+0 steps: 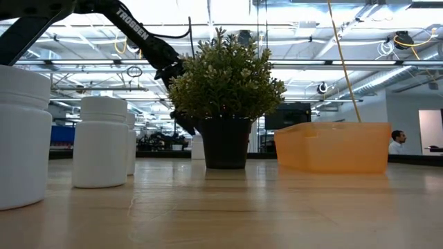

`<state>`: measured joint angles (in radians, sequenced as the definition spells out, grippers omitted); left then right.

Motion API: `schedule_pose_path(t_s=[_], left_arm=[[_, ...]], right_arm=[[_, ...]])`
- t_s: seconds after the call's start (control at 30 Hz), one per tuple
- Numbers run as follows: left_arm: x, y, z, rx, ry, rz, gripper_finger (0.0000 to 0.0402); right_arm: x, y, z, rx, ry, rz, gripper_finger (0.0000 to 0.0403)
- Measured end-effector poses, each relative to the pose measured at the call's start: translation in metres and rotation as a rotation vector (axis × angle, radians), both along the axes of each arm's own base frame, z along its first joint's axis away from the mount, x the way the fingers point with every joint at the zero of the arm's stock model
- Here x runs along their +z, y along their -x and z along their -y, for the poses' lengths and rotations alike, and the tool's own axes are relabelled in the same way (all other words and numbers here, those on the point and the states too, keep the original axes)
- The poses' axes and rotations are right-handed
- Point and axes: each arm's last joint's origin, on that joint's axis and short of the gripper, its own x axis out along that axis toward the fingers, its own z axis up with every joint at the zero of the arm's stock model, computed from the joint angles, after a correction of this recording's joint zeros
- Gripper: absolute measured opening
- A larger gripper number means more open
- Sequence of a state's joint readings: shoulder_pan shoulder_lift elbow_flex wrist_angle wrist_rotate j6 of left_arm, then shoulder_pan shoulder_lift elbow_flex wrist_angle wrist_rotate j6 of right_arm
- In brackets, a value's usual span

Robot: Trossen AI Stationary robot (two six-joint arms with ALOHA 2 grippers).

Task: Pick and place pill bottles into a basket
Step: Put the white medicine bottle into the orange bin

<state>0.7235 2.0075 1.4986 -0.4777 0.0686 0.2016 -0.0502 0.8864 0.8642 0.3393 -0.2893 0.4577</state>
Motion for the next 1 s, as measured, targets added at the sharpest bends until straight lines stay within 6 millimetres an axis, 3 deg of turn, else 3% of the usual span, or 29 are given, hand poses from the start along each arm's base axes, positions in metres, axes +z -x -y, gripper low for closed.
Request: schedule_pose_path(t_s=[0.43,0.73,1.0], left_arm=[[-0.001,0.000,0.003,0.006,-0.008,-0.029,0.0365],[-0.006,0.009,-0.003,0.107,-0.015,-0.075,0.0365],[-0.004,0.010,0.005,0.105,0.053,-0.078,0.0365]], right_arm=[[0.000,0.000,0.000,0.002,-0.001,0.000,0.0338],[0.000,0.000,-0.007,0.040,-0.002,-0.003,0.0338],[-0.003,-0.001,-0.008,0.044,-0.001,-0.029,0.0338]])
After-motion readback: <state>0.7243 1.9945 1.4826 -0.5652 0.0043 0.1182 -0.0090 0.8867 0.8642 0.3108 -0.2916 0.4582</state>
